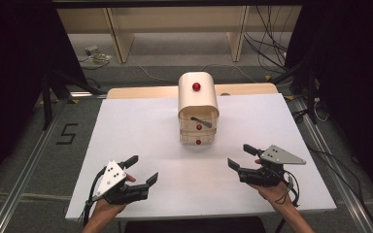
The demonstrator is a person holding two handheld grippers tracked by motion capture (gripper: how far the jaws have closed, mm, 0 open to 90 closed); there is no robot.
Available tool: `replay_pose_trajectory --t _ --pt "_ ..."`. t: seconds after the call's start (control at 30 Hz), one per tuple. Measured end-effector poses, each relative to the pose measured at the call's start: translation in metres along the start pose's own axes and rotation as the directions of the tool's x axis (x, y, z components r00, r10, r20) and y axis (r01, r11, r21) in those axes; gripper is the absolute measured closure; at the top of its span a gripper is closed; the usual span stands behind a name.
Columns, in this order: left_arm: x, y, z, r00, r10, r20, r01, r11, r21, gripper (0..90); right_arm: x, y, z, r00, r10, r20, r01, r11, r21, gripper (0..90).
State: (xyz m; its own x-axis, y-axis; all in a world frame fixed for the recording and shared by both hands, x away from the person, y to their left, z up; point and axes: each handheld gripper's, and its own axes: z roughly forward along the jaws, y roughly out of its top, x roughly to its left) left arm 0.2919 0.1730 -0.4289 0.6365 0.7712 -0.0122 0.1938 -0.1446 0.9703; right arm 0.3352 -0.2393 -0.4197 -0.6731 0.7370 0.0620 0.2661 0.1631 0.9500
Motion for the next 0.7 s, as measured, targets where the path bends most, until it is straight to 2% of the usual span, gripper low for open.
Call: replay_pose_trajectory --t 0.37,0.7 --pt "0.0 0.0001 0.0 1.0 0.003 0.0 -0.003 1.0 0.0 15.3 -0.0003 -0.0002 -0.0038 1.0 0.003 0.002 -0.003 1.0 -0.02 23.7" --pt "-0.0002 0.0004 0.0008 1.0 0.003 -0.001 -0.003 1.0 0.002 15.3 -0.0007 -0.0015 -0.003 1.0 -0.001 0.002 0.001 1.0 -0.017 23.6"
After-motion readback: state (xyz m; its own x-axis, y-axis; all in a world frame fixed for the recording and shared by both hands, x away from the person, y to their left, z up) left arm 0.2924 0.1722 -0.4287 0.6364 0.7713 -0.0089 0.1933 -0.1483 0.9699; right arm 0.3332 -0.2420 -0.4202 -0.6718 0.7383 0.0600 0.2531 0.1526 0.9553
